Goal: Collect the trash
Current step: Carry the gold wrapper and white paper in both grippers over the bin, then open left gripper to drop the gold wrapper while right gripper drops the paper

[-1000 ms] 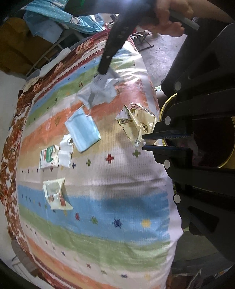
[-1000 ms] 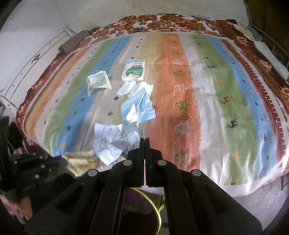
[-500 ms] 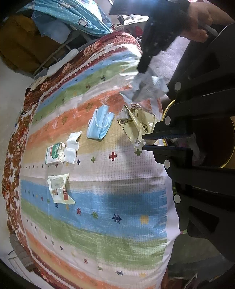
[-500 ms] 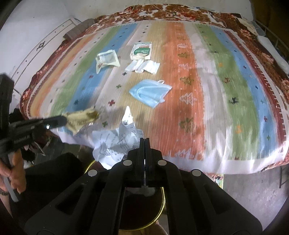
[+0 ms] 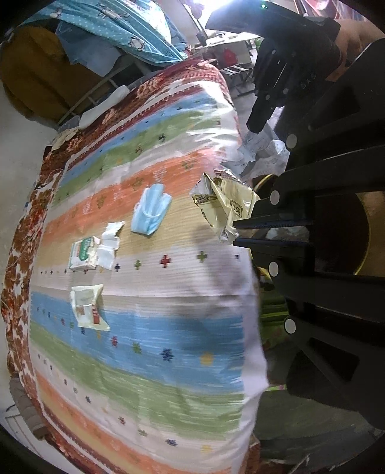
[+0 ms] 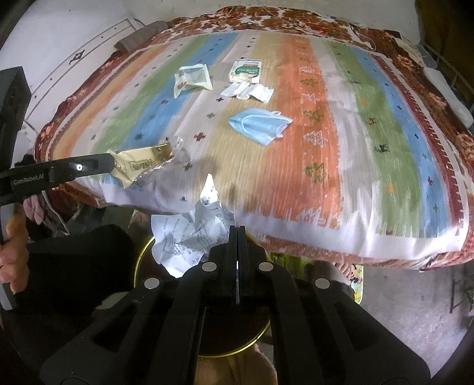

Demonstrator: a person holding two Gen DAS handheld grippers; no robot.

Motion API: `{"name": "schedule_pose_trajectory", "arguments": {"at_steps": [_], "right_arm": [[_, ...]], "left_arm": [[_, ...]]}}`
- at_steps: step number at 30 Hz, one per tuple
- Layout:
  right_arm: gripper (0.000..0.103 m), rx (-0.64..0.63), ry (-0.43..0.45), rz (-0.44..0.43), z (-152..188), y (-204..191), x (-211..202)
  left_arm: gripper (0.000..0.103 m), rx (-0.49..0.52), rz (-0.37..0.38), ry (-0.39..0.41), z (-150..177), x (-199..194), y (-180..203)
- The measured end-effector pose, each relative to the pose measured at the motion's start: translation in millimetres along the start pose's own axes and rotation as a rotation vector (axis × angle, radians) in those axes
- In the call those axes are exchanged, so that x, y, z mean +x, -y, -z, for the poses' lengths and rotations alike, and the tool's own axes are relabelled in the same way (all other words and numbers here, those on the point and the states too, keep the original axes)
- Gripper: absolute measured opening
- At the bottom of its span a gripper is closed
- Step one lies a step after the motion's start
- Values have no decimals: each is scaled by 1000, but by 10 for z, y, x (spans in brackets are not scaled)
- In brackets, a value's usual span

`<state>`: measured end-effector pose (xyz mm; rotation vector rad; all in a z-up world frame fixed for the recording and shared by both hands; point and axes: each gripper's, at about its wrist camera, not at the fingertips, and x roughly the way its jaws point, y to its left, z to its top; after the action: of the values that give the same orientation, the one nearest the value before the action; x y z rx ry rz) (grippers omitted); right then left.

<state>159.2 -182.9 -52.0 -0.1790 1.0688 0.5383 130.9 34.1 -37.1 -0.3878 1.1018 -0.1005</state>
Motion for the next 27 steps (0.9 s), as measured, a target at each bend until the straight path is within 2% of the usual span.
{"name": "schedule_pose_trajectory", "arguments": {"at_steps": [6,15,27], "right_arm": [[0,-7,-14,31,226,-74,6],[0,1,-67,82,489,-138,160],[0,-17,-176,117,765,-265,456]], "left_arm": [[6,-5,-10,-23,260,-19,38],[6,-32,-69,-64,534,59,28],[6,-73,-145,-173,905,341,14]]}}
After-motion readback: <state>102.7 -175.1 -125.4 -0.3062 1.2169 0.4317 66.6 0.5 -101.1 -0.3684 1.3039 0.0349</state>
